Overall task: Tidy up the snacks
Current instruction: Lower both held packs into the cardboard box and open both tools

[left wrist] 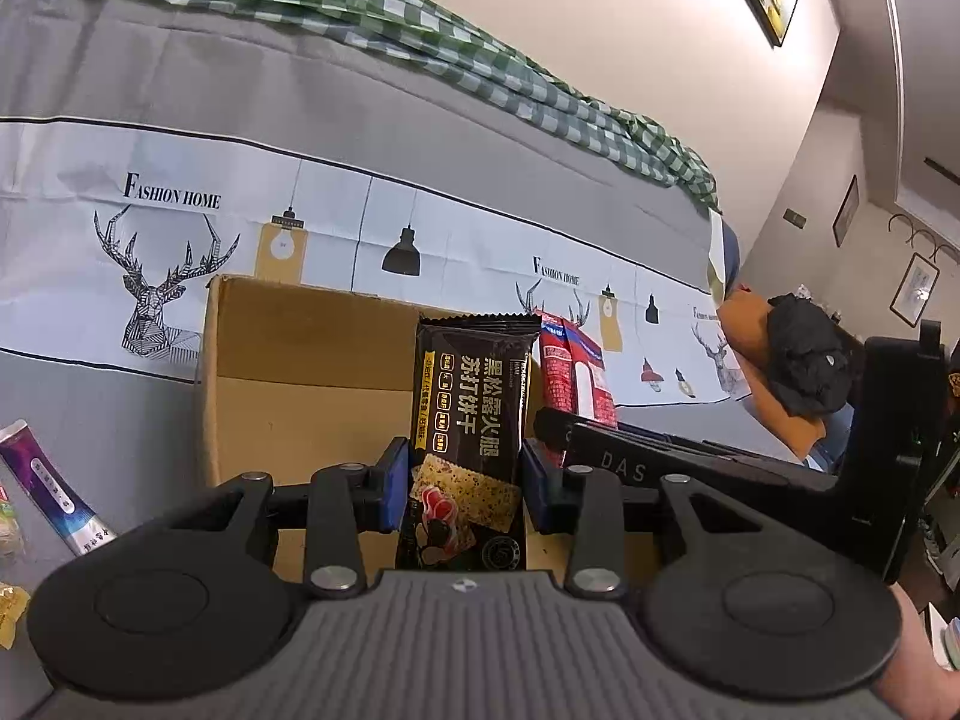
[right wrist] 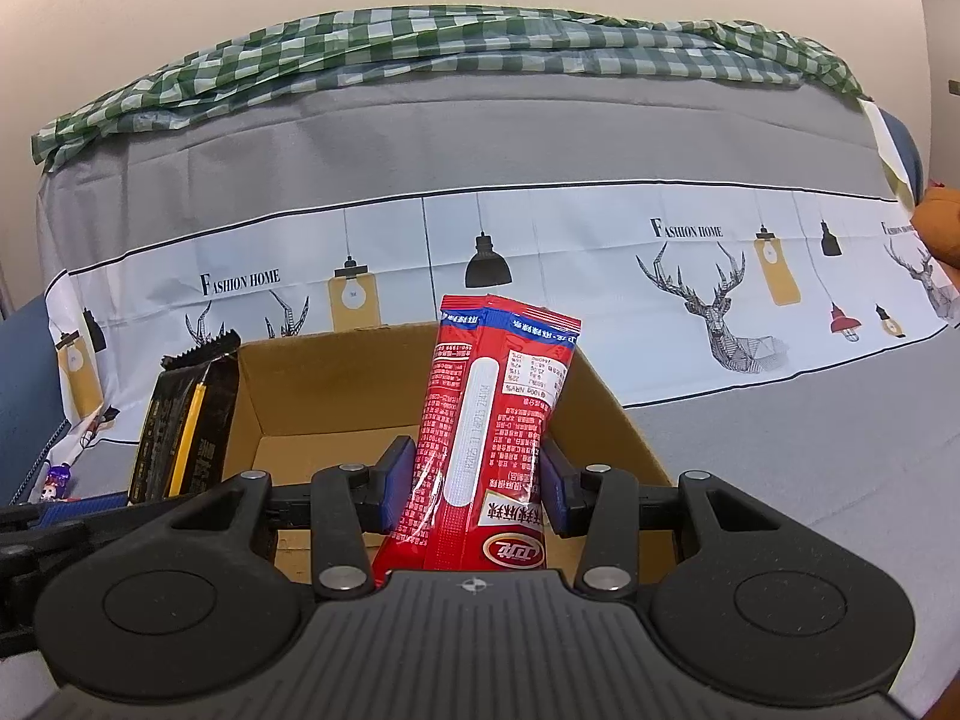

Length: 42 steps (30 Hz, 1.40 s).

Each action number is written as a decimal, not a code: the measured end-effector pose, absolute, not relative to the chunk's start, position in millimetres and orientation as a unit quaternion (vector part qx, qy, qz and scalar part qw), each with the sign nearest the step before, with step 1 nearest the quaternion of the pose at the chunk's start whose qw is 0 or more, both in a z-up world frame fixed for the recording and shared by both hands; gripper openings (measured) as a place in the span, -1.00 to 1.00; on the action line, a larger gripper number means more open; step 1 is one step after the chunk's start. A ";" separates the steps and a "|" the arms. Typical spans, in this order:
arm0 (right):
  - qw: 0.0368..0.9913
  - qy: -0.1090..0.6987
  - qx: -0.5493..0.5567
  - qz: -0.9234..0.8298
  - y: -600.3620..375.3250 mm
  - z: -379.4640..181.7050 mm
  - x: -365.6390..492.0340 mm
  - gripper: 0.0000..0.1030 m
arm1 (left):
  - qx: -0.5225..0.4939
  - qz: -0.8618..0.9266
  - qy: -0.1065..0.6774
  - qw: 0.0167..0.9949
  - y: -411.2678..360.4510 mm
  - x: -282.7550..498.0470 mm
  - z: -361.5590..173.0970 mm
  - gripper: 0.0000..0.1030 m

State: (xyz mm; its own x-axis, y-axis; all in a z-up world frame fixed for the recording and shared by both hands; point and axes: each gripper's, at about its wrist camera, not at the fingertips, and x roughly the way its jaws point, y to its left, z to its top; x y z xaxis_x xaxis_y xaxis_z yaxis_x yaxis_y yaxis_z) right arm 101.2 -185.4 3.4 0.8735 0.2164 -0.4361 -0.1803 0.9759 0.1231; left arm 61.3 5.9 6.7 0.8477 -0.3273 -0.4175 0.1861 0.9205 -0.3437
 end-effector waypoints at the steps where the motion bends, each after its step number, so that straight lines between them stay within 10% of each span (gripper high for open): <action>1: 0.967 0.230 0.039 0.103 -185.0 3.3 101.1 -0.12 | -0.147 -0.135 0.240 0.950 5.9 61.1 7.0 -0.17; 42: 0.967 0.230 0.028 0.106 -182.0 1.0 102.2 -0.12 | -0.145 -0.142 0.232 0.951 5.0 59.1 9.1 -0.17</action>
State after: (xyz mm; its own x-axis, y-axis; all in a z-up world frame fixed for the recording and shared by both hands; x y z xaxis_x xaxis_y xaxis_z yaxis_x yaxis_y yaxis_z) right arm 102.2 -182.0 1.0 0.8719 0.2183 -0.4384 -0.1921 0.9759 0.1039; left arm 59.1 5.0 9.1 0.8519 -0.3372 -0.4006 0.2022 0.9175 -0.3424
